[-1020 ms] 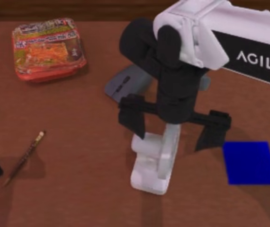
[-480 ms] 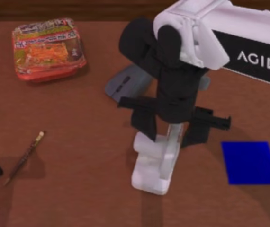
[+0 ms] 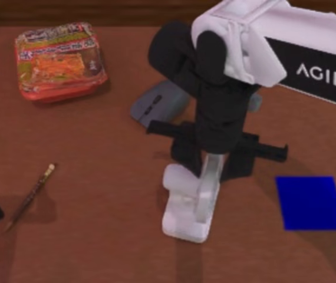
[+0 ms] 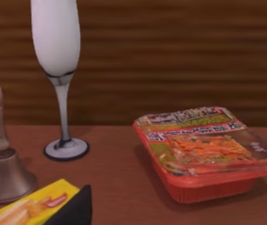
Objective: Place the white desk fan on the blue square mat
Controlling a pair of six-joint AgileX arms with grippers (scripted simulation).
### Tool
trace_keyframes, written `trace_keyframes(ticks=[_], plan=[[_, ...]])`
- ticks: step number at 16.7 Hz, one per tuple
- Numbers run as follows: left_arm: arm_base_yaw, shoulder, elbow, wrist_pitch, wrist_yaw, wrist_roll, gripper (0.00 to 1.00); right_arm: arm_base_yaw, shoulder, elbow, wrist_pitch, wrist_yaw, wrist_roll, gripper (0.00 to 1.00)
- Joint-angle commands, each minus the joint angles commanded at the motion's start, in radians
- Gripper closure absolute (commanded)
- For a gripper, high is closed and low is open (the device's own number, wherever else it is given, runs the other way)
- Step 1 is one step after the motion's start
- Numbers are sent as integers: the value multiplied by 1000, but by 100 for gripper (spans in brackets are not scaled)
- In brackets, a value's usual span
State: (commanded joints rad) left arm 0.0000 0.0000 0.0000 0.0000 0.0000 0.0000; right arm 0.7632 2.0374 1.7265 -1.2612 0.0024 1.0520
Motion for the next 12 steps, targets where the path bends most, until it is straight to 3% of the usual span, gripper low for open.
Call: trace_keyframes(ticks=[7, 12], plan=[[0, 0, 0, 0, 0, 0, 0, 0, -4, 19, -18, 0, 1, 100], [0, 0, 0, 0, 0, 0, 0, 5, 3, 181, -172, 0, 1, 100]])
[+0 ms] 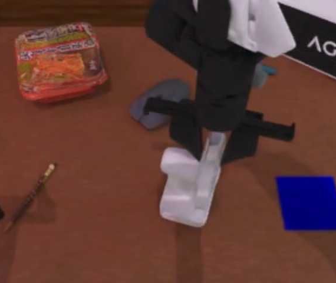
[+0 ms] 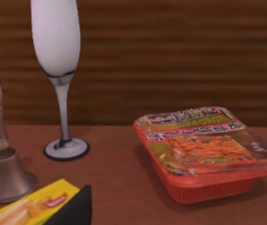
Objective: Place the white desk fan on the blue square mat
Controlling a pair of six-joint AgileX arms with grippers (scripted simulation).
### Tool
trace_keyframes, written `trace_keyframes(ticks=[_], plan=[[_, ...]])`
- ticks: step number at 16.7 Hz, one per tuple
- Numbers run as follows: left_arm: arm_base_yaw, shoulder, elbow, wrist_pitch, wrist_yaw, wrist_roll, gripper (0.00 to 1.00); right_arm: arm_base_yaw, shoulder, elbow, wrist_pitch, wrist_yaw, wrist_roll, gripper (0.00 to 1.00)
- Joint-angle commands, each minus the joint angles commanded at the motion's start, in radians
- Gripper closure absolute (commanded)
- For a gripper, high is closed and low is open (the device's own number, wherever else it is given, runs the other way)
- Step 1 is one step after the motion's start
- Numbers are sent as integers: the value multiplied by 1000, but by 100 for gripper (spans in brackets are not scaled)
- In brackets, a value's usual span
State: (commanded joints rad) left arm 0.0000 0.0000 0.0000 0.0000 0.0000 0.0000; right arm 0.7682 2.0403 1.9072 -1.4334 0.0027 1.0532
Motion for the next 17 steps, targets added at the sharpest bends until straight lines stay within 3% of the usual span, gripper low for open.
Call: trace_keyframes(ticks=[8, 11, 17], plan=[[0, 0, 0, 0, 0, 0, 0, -27, -20, 4, -26, -5, 36, 100], [0, 0, 0, 0, 0, 0, 0, -104, -80, -69, -17, -19, 163, 100], [0, 0, 0, 0, 0, 0, 0, -327, -266, -288, 18, -61, 559, 100]])
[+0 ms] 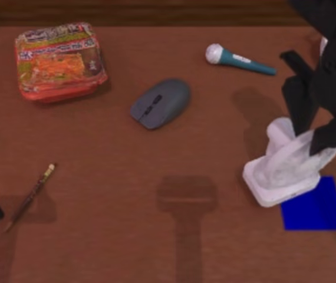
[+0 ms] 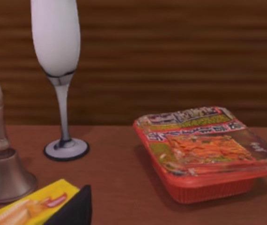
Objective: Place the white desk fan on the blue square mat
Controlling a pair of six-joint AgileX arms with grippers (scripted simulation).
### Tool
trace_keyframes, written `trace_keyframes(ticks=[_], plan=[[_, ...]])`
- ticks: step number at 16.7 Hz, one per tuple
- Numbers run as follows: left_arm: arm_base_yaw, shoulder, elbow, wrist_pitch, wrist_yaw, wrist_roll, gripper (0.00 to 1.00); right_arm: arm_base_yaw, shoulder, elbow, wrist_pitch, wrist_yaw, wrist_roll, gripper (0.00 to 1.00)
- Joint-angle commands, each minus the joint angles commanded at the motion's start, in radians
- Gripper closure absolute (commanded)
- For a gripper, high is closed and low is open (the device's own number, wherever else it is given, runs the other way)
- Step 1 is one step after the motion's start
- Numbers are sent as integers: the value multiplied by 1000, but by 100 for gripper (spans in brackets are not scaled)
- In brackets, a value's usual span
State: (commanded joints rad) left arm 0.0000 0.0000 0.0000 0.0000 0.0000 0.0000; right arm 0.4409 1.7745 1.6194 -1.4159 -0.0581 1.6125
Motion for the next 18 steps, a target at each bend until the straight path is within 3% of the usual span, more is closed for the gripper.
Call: trace_keyframes(ticks=[3, 6, 11, 18], plan=[[0, 0, 0, 0, 0, 0, 0, -99, -85, -101, 17, -18, 161, 100], [0, 0, 0, 0, 0, 0, 0, -152, -132, -156, 28, -28, 233, 100], [0, 0, 0, 0, 0, 0, 0, -150, -131, -160, 31, -27, 235, 100], [0, 0, 0, 0, 0, 0, 0, -151, -121, -283, 165, -28, 240, 100]])
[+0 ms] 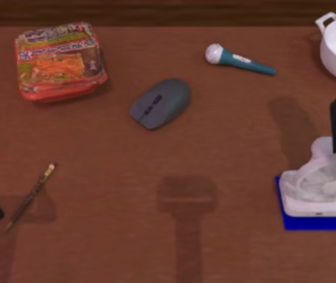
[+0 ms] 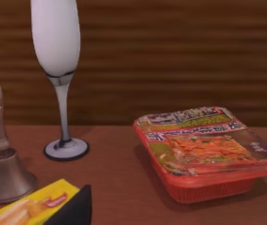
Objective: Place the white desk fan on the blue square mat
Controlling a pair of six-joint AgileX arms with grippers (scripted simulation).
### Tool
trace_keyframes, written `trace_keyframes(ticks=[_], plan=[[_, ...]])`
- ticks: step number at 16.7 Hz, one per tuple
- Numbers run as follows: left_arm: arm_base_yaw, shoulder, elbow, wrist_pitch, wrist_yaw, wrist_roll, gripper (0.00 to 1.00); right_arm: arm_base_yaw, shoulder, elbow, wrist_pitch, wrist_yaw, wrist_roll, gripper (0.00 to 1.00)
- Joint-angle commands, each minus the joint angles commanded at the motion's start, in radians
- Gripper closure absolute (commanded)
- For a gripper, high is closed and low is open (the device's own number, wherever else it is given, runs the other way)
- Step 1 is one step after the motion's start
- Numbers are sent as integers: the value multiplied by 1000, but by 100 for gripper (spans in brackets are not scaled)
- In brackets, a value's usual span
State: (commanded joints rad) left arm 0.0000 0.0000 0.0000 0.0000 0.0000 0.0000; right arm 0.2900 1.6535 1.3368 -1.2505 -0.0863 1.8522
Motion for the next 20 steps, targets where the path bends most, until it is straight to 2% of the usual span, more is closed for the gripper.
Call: trace_keyframes(ticks=[2, 15, 20], plan=[[0, 0, 0, 0, 0, 0, 0, 0, 0, 0, 0, 0, 0, 100], [0, 0, 0, 0, 0, 0, 0, 0, 0, 0, 0, 0, 0, 2], [0, 0, 0, 0, 0, 0, 0, 0, 0, 0, 0, 0, 0, 0]])
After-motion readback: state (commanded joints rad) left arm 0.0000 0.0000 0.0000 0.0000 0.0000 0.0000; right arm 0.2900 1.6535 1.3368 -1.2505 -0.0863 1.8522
